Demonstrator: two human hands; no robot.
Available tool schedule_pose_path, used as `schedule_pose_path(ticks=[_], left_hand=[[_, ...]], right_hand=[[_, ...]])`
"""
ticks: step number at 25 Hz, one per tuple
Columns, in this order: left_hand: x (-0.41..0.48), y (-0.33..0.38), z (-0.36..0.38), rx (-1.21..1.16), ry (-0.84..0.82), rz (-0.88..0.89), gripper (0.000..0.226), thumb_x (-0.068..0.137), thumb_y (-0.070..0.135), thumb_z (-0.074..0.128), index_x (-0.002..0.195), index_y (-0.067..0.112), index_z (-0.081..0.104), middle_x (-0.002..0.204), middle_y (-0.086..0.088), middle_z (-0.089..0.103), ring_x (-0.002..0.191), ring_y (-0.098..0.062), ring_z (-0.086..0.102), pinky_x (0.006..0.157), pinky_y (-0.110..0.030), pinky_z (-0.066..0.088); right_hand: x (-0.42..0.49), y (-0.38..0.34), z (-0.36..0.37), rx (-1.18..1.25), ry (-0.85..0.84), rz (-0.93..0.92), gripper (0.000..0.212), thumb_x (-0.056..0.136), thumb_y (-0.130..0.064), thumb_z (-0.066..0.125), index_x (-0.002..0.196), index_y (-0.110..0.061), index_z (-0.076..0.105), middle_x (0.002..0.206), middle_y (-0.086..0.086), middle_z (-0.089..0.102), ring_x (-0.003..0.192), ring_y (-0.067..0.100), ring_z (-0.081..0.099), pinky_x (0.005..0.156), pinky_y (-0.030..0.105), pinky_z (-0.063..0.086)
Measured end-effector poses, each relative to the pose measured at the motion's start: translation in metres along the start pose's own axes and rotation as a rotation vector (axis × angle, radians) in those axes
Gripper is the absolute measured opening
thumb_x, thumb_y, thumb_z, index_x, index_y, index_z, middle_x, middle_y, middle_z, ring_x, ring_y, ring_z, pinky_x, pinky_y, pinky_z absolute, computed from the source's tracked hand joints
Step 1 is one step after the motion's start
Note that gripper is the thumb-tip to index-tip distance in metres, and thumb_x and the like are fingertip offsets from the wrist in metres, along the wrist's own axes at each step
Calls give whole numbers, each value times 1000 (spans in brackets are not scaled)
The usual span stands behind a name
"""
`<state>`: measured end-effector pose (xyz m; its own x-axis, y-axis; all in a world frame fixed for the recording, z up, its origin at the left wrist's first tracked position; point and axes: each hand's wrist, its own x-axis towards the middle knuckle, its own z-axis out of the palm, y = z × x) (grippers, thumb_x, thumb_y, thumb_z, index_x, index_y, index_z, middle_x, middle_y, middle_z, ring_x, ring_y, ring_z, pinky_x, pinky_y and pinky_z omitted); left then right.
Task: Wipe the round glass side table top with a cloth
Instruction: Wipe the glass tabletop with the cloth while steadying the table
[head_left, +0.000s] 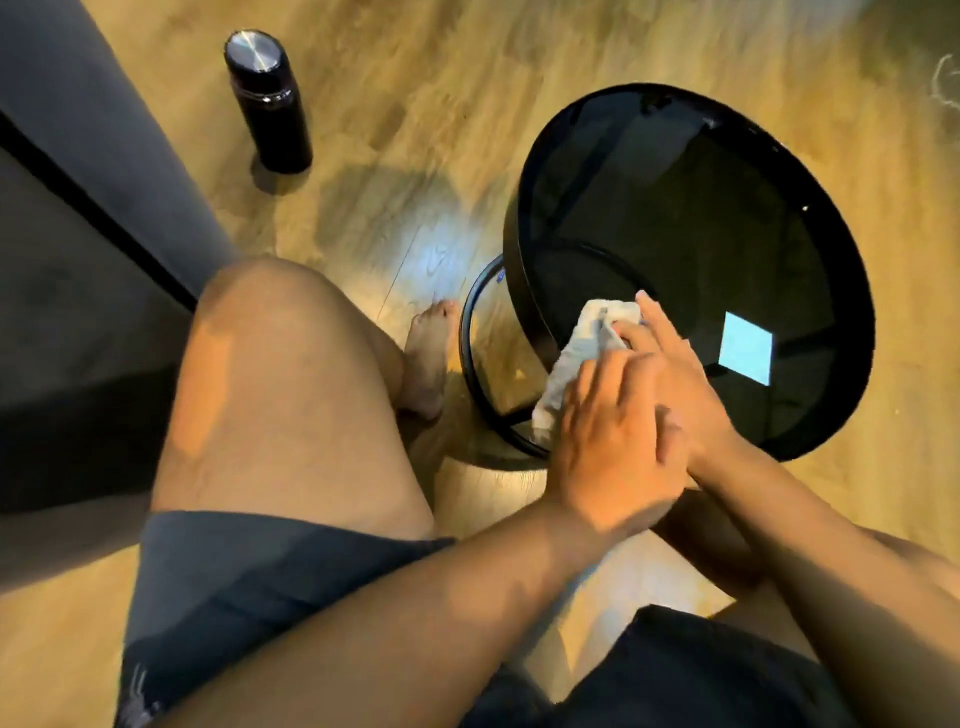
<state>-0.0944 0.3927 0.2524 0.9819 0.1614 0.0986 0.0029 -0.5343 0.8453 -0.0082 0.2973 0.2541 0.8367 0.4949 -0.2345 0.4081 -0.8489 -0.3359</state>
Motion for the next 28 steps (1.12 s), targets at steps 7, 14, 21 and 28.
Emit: schedule_pose_path(ticks=[7, 14, 21, 28], left_hand=[[-21, 10, 33, -121, -137, -356, 78, 101, 46, 31, 154, 22, -19, 159, 7, -34, 145, -11, -34, 121, -36, -10], [13, -15, 45, -432, 231, -559, 79, 100, 14, 50, 155, 31, -4, 165, 3, 6, 147, -16, 24, 107, -10, 34], [99, -57, -8, -625, 479, -673, 52, 92, -2, 47, 141, 12, 44, 135, -9, 55, 118, -13, 52, 95, -18, 46], [183, -74, -42, -504, 184, -725, 40, 100, 30, 36, 140, 32, 38, 132, 1, 59, 116, -24, 56, 94, -34, 39]], right_hand=[[1, 16, -23, 26, 35, -19, 50, 85, -54, 55, 130, -30, 58, 121, -3, 48, 108, 18, 53, 88, 25, 45], [38, 1, 11, -106, 177, -91, 49, 90, -61, 47, 122, -26, 59, 108, 2, 60, 85, 17, 61, 70, 28, 50], [132, -42, 17, 83, 414, -34, 33, 86, -59, 55, 90, -27, 60, 83, -2, 62, 78, 19, 60, 66, 37, 46], [205, -47, -6, 64, 333, 103, 45, 86, -61, 54, 100, -19, 52, 89, 2, 67, 82, 27, 63, 73, 45, 52]])
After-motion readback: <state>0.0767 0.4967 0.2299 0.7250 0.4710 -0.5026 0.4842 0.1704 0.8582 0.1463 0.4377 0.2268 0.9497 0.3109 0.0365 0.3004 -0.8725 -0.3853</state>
